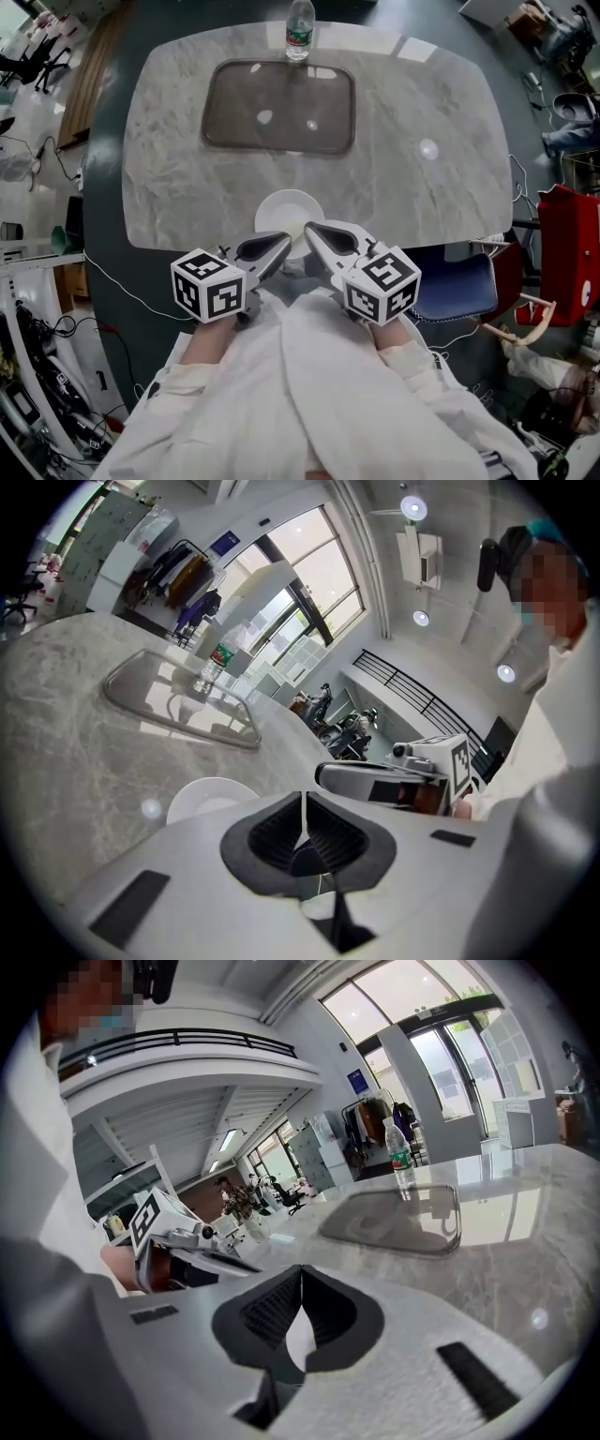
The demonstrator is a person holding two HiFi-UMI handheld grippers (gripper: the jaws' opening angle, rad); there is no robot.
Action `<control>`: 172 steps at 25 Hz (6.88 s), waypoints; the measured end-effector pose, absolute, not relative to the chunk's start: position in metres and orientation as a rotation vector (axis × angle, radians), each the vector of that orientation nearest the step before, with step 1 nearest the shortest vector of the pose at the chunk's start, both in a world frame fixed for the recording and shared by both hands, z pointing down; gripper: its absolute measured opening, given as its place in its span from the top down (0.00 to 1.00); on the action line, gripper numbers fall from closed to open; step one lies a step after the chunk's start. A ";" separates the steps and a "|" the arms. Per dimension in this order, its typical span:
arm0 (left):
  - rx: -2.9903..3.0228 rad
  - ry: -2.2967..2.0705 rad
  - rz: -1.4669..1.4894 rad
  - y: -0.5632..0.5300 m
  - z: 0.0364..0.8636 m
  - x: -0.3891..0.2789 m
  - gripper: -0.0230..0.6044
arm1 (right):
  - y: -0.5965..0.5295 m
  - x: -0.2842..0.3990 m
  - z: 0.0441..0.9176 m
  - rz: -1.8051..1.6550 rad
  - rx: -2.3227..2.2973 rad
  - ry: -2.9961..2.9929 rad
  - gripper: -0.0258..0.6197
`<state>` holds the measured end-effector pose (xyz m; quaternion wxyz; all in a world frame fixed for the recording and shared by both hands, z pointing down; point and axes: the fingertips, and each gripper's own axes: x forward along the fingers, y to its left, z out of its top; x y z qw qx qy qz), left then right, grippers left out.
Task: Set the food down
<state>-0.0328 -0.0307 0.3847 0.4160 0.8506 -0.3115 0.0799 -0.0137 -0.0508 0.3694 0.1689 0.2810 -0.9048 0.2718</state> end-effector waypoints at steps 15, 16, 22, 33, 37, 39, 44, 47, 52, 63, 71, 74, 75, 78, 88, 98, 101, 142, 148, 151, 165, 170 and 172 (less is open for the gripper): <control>2.082 -0.710 0.260 -0.024 0.406 -0.030 0.92 | -0.043 -0.006 0.391 0.841 0.841 -2.506 0.96; 2.078 -0.702 0.266 -0.022 0.407 -0.030 0.92 | -0.041 -0.006 0.393 0.840 0.835 -2.500 0.96; 2.026 -0.679 0.305 -0.014 0.424 -0.033 0.92 | -0.031 -0.012 0.403 0.868 0.800 -2.475 0.96; 1.985 -0.628 0.326 -0.006 0.448 -0.035 0.92 | -0.019 -0.013 0.440 0.956 0.774 -2.387 0.96; 1.988 -0.627 0.353 -0.008 0.458 -0.040 0.92 | -0.016 -0.017 0.452 0.972 0.772 -2.357 0.96; 1.974 -0.654 0.376 -0.009 0.464 -0.045 0.92 | -0.014 -0.016 0.457 0.977 0.779 -2.341 0.96; 1.927 -0.720 0.389 -0.010 0.477 -0.056 0.92 | -0.018 -0.003 0.467 0.996 0.864 -2.302 0.96; 1.918 -0.734 0.374 -0.012 0.482 -0.060 0.92 | -0.024 0.004 0.472 1.017 0.906 -2.296 0.96; 1.907 -0.744 0.372 -0.015 0.489 -0.064 0.92 | -0.024 0.011 0.479 1.042 0.925 -2.281 0.96; 1.860 -0.843 0.387 -0.018 0.495 -0.080 0.92 | -0.026 0.020 0.486 1.128 0.909 -2.260 0.95; 1.815 -0.865 0.386 -0.022 0.500 -0.090 0.87 | -0.031 0.020 0.489 1.207 0.906 -2.244 0.81; 1.795 -0.868 0.402 -0.020 0.504 -0.091 0.81 | -0.033 0.025 0.492 1.206 0.935 -2.222 0.81; 1.791 -0.871 0.409 -0.020 0.505 -0.092 0.80 | -0.033 0.027 0.493 1.206 0.945 -2.213 0.81; 1.777 -0.873 0.415 -0.020 0.507 -0.094 0.79 | -0.034 0.033 0.498 1.212 0.971 -2.180 0.81; 1.743 -0.842 0.395 -0.019 0.511 -0.090 0.78 | -0.030 0.030 0.507 1.256 0.962 -2.153 0.82; 1.712 -0.819 0.364 -0.016 0.513 -0.081 0.78 | -0.026 0.026 0.513 1.344 0.971 -2.124 0.82; 1.698 -0.825 0.347 -0.017 0.515 -0.083 0.78 | -0.027 0.027 0.515 1.345 0.989 -2.111 0.82; 1.694 -0.848 0.294 -0.029 0.514 -0.081 0.89 | -0.030 0.035 0.519 1.411 1.103 -2.083 0.94; 1.717 -0.834 0.286 -0.030 0.508 -0.079 0.89 | -0.032 0.038 0.509 1.423 1.115 -2.121 0.94; 1.732 -0.829 0.283 -0.032 0.502 -0.076 0.89 | -0.034 0.040 0.501 1.423 1.117 -2.144 0.94; 1.792 -0.885 0.243 -0.041 0.472 -0.068 0.89 | -0.052 0.047 0.468 1.354 1.034 -2.277 0.94; 1.804 -0.926 0.225 -0.042 0.462 -0.065 0.89 | -0.056 0.049 0.457 1.329 0.985 -2.334 0.94; 1.810 -0.941 0.213 -0.043 0.459 -0.062 0.89 | -0.058 0.052 0.454 1.318 0.966 -2.351 0.94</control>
